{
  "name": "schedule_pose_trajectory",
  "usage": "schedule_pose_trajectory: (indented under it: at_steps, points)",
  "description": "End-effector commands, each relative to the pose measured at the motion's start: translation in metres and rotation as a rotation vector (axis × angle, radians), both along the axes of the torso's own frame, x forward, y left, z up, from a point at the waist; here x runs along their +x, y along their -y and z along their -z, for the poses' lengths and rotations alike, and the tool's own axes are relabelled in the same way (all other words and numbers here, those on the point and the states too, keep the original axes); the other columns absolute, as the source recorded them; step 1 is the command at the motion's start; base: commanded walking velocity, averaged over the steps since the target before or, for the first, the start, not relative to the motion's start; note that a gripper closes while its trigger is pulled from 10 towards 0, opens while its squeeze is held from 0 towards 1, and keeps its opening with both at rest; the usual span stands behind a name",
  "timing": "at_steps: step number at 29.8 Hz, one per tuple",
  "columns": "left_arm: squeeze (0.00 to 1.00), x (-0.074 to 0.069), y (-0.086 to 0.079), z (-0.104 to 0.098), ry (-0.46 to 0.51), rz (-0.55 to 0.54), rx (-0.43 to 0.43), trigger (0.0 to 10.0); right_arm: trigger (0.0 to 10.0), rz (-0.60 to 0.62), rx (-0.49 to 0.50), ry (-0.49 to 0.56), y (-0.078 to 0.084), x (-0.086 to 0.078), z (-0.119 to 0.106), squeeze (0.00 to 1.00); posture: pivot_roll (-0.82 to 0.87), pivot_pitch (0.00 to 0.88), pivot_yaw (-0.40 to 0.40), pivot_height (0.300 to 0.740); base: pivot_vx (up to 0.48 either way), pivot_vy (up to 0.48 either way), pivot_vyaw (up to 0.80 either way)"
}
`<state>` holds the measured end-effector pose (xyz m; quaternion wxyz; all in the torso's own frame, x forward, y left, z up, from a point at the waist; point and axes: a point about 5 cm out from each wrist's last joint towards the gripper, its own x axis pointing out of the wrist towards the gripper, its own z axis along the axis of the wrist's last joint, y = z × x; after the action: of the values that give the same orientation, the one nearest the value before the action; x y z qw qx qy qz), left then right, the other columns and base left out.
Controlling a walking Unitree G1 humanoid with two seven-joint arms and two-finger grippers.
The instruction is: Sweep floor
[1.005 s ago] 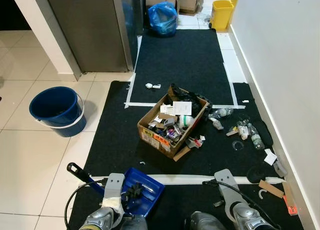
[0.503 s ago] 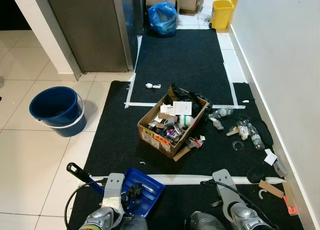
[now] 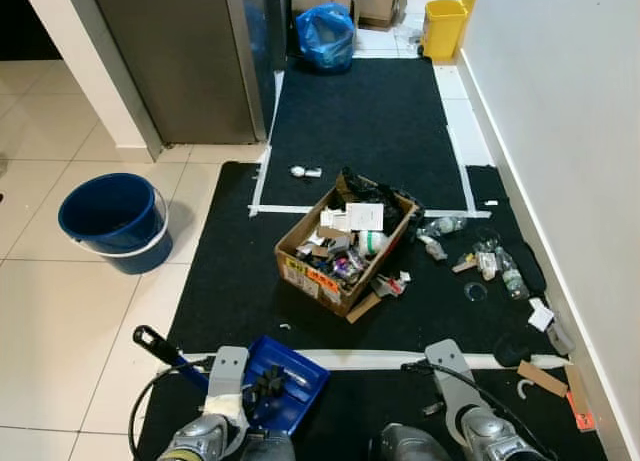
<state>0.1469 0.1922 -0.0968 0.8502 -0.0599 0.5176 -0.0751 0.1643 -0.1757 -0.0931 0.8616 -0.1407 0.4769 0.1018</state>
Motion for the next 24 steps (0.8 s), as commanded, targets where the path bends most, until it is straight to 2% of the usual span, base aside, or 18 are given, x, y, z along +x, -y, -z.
schedule_pose_trajectory:
  at_steps: [1,24]
  points:
    - [0.0,0.0008,0.0028,0.0002,-0.003,-0.005,-0.011,10.0,10.0,0.017,-0.024,-0.045,0.0056,-0.0077,0.0034,0.0,0.17,0.0,-0.022,0.74,0.0,0.0,0.0]
    - [0.0,0.0006,0.0025,0.0001,-0.003,0.0,-0.01,10.0,10.0,0.006,-0.029,-0.051,0.006,-0.0095,0.004,0.0,0.17,0.0,-0.022,0.74,0.0,0.0,0.0]
